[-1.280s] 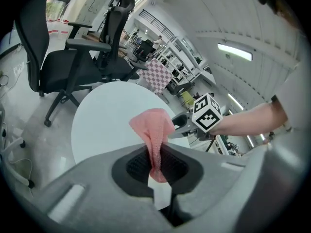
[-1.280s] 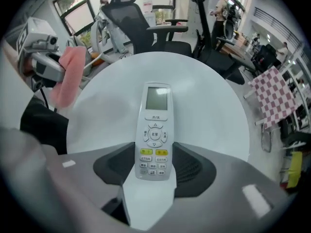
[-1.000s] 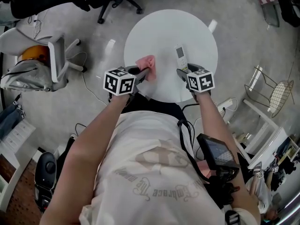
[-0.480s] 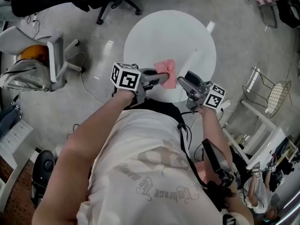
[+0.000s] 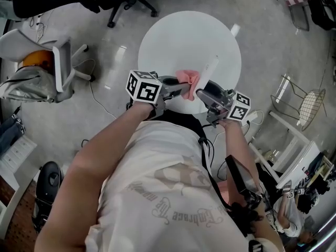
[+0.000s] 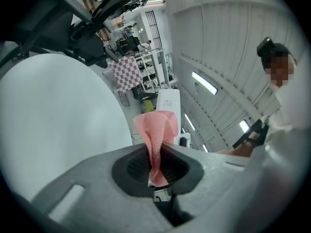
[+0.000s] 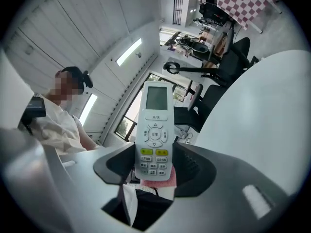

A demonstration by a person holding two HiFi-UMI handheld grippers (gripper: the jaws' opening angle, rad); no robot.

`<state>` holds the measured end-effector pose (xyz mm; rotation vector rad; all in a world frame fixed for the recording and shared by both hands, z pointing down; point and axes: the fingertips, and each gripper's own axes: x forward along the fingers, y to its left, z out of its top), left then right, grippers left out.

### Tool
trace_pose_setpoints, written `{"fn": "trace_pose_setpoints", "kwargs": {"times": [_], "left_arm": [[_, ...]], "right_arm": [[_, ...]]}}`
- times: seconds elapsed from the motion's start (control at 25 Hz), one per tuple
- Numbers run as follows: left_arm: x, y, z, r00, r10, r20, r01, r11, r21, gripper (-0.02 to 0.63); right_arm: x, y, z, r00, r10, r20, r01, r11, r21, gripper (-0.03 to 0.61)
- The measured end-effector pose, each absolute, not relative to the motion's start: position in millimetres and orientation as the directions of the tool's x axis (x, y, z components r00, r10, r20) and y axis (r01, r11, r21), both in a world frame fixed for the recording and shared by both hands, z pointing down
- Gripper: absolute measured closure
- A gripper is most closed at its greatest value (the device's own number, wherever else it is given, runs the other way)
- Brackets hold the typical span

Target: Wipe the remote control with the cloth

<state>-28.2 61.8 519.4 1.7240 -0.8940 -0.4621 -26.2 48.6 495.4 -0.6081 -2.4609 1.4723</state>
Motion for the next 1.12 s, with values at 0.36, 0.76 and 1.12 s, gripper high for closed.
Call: {"fn": "trace_pose_setpoints", "kwargs": {"times": [0.36,0.76,1.12], "left_arm": [[-52,47,508,0.595,-0.797,0.105,-0.361,-0.148,0.921,0.594],[-89,25,494,0.533,-0.845,0.045,-0.350,-0.172,0.921,0.594],[-55,36,519,0.635,-0.762,0.126,-0.295,-0.088,0.951,0.594]], "right_arm": [[-19,78,510,-0.825,0.563,0.052,0.240,0.432,-0.869,0.330],[-8,88,535,-0.757,0.628,0.181,0.208,0.494,-0.844,0.331],[-13,74,533,-0.787,0.587,0.193,0.199,0.536,-0.820,0.331]]}}
